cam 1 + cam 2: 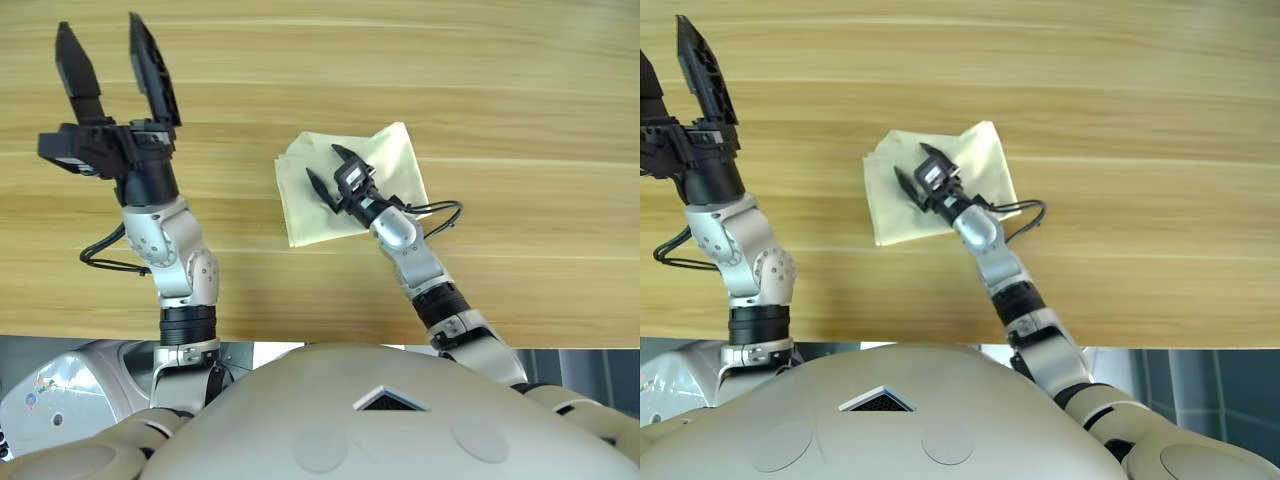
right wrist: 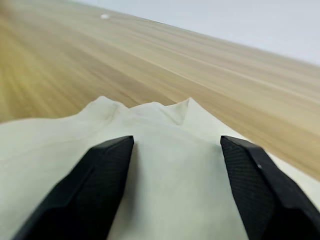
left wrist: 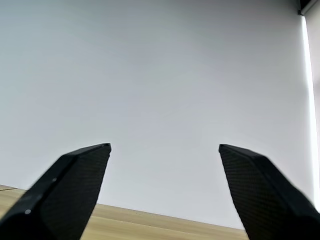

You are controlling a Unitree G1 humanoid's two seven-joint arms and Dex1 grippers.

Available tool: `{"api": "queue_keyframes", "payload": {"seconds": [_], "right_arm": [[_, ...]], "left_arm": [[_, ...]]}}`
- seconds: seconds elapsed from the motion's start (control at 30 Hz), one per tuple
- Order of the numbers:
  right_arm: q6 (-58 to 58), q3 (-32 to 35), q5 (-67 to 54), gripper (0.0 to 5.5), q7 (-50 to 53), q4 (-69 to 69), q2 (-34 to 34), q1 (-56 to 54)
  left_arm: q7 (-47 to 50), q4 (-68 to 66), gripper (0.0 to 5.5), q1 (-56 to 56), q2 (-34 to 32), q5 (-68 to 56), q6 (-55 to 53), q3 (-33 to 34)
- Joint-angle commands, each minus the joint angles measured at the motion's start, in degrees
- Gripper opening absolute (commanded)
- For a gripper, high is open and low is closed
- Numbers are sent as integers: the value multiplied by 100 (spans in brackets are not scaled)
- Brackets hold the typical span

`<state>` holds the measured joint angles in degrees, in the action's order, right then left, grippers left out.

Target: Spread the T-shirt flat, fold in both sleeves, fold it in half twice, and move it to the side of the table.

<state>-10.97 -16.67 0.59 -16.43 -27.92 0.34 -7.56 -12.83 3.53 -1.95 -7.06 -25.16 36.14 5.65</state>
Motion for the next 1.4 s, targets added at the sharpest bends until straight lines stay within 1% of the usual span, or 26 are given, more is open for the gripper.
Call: {"api": "queue_keyframes", "payload": {"seconds": [0.03,0.07,0.1,0.17,0.23,0.33,0.4,0.57,0.63,0.67,0.73,0.77,0.8,0.87,0.97,1.03,1.07,1.1,1.13,1.2,1.3,1.4], "right_arm": [[1305,1393,-893,322,501,-87,-319,36],[1396,1817,-1081,322,769,-190,-452,-252],[1404,2322,-1244,322,1214,-608,-724,-722],[1127,3281,-1560,322,2312,-2091,-1450,-1811],[1045,3878,-1740,322,3307,-3338,-1943,-2566],[701,4342,-1831,322,4197,-4262,-2276,-3186],[515,4552,-1869,322,4522,-4586,-2353,-3403],[21,4842,-1791,322,5489,-4817,-2407,-3736],[-171,4908,-1774,322,5563,-4819,-2441,-3857],[-321,4897,-1739,322,5534,-4797,-2439,-3931],[-806,4661,-1486,322,5340,-4696,-2341,-4137],[-1099,4435,-1275,322,5144,-4626,-2230,-4254],[-1571,3960,-862,322,4817,-4485,-1972,-4411],[-2186,3017,-91,322,4198,-4295,-1224,-4690],[-2308,1863,707,322,3119,-4414,183,-4694],[-2158,1366,1050,322,2666,-4600,911,-4423],[-2141,1236,1146,322,2574,-4641,1088,-4261],[-2018,1176,1148,322,2272,-4703,1213,-4021],[-1967,1141,1135,322,2083,-4721,1220,-3782],[-1997,1019,1201,322,1921,-4650,1015,-3311],[-2232,1174,1033,322,1988,-4275,553,-2855],[-2506,1447,736,322,1896,-3584,228,-2174]], "left_arm": [[32,-82,402,44,91,18,-193,167],[38,-99,402,41,99,20,-206,223],[56,-130,402,34,110,29,-210,292],[143,-174,402,1,136,46,-224,478],[234,-245,402,-73,168,99,-177,676],[688,-683,402,-162,233,458,-107,1103],[1006,-1053,402,-144,248,661,-176,1356],[1524,-1666,402,-232,260,998,-106,1776],[1566,-1703,402,-332,282,1042,-7,1857],[1528,-1651,402,-381,293,1010,-4,1857],[1515,-1501,402,-491,269,1163,5,1814],[1495,-1441,402,-508,247,1247,13,1777],[1536,-1445,402,-445,190,1462,87,1749],[1732,-1396,402,-157,102,1840,-10,1711],[2085,-1503,402,468,45,2083,-321,1710],[2277,-1952,402,813,32,2294,-471,1638],[2336,-2165,402,902,48,2407,-499,1572],[2366,-2581,402,952,32,2581,-499,1462],[2381,-2867,402,942,68,2696,-465,1357],[2424,-3479,402,867,154,2952,-390,1089],[2434,-3979,402,1078,360,3338,-255,546],[2084,-4271,402,1363,765,3423,-313,-50]]}}
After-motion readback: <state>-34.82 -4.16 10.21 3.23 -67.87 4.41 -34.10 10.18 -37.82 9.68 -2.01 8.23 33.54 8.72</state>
